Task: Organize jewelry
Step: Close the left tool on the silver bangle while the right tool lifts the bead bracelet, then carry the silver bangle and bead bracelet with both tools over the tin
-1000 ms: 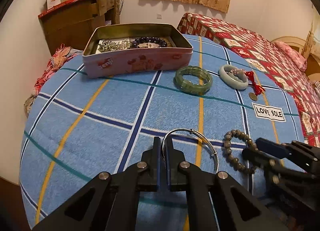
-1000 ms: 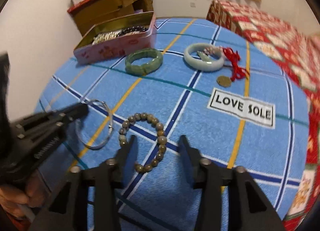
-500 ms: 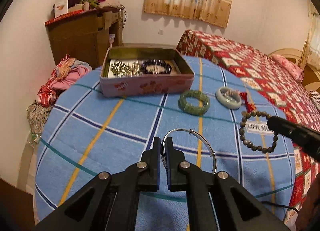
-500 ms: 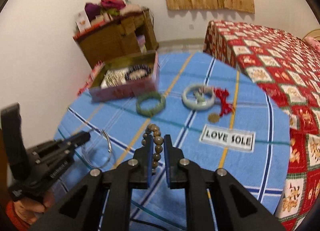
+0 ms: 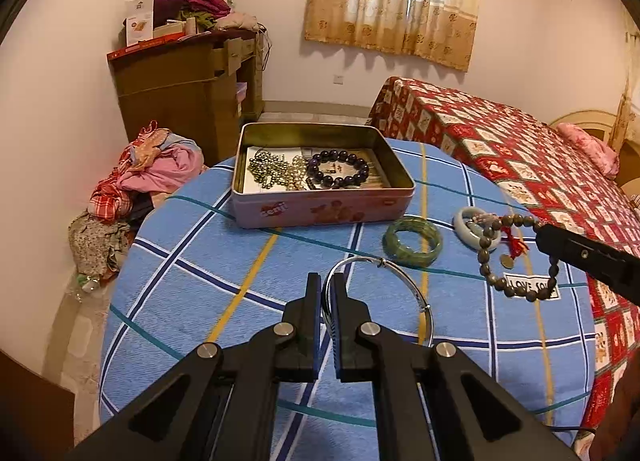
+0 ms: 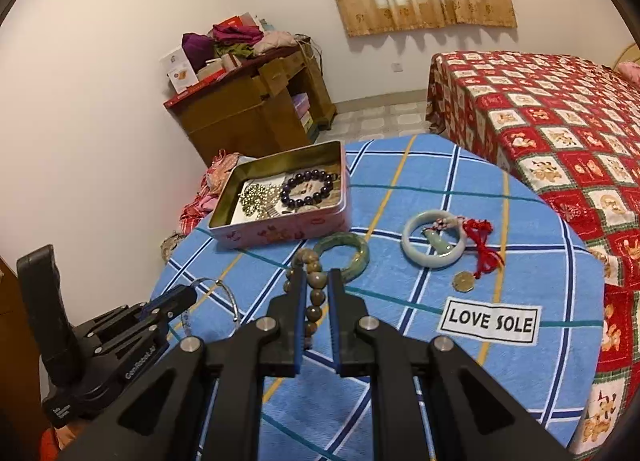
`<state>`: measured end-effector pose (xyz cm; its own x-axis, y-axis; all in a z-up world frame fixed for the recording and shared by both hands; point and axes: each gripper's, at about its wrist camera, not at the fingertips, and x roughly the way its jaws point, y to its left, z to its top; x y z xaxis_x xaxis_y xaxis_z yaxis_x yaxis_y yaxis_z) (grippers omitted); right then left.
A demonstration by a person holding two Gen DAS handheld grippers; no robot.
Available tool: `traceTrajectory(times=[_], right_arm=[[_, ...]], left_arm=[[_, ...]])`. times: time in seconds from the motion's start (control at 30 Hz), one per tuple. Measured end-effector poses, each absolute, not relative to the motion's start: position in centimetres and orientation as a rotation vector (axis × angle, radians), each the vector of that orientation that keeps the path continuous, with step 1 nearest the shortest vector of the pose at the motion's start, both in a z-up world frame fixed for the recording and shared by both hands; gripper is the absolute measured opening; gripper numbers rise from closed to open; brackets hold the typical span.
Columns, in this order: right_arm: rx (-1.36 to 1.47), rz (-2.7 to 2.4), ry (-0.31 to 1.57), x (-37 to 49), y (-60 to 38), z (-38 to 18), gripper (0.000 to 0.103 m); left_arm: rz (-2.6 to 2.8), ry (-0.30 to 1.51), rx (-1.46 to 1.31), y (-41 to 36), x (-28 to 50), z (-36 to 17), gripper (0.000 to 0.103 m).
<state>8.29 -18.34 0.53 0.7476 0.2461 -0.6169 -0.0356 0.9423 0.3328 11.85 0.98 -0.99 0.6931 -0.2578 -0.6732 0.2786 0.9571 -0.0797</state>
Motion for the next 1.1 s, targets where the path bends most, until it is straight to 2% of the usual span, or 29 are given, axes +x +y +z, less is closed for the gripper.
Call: traceTrajectory(times=[0.8, 1.1], right_arm=[[0.292, 0.166, 0.675, 8.7, -17.6, 1.6, 0.013], [0.328, 0.164, 0.604, 12.0, -17.9, 2.9, 0.013]], left_arm=[[-0.274, 0.717, 0.038, 1.4, 12.4, 0.1, 0.003], [-0.255, 0.69, 0.011, 1.5, 15.2, 1.1, 0.003]])
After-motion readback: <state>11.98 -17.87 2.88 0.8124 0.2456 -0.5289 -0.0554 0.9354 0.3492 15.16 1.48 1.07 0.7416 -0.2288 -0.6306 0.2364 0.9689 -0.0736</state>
